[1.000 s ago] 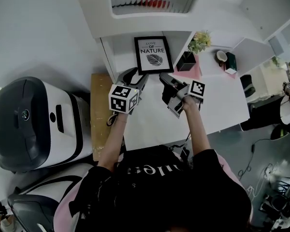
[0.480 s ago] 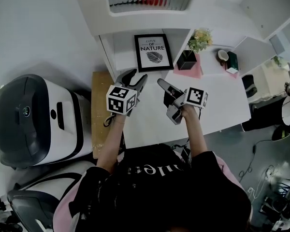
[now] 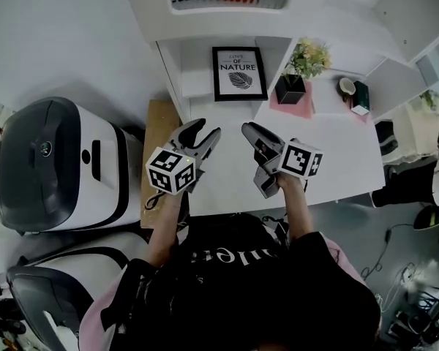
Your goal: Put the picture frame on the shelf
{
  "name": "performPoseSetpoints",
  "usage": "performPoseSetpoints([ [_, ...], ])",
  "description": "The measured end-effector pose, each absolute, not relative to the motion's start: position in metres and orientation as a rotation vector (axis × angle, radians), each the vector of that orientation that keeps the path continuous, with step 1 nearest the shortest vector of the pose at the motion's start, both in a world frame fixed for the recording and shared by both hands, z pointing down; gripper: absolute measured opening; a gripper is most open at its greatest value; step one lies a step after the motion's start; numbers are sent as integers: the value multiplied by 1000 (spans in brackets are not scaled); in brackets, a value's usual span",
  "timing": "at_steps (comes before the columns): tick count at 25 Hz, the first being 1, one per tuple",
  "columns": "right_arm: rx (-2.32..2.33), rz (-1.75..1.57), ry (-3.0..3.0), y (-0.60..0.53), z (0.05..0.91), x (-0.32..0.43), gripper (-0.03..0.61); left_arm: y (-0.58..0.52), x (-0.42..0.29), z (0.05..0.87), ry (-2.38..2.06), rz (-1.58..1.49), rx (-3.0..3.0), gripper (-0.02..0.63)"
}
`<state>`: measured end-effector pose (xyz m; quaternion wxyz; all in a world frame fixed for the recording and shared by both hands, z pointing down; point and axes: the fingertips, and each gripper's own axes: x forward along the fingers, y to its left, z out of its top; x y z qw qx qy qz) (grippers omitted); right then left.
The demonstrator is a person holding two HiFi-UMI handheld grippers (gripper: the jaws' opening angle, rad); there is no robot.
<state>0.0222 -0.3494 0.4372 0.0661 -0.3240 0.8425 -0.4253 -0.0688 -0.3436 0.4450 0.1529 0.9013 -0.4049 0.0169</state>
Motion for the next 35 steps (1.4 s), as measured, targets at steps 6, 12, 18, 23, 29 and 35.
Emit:
performPoseSetpoints([
  [6, -989, -1132, 2695, -324, 435, 24, 137, -293, -77, 441, -1186, 8, 2583, 198],
  [12, -897, -1167, 2743, -288, 450, 22, 135, -244, -78, 460, -1253, 32, 2530, 198],
  [18, -804, -1218, 2818, -259, 466, 22, 130, -211, -61, 480, -1292, 47, 2476, 196],
  [23, -750, -1235, 2851, -238, 474, 19, 126, -191, -55, 487, -1314, 47, 2438, 189],
  [29, -736, -1245, 2888, -219, 482, 14, 120, -179, -61, 480, -1347, 41, 2459, 165],
  [35, -720, -1197, 2910, -189, 469, -9, 117, -148, -77, 461, -1349, 6, 2519, 122],
])
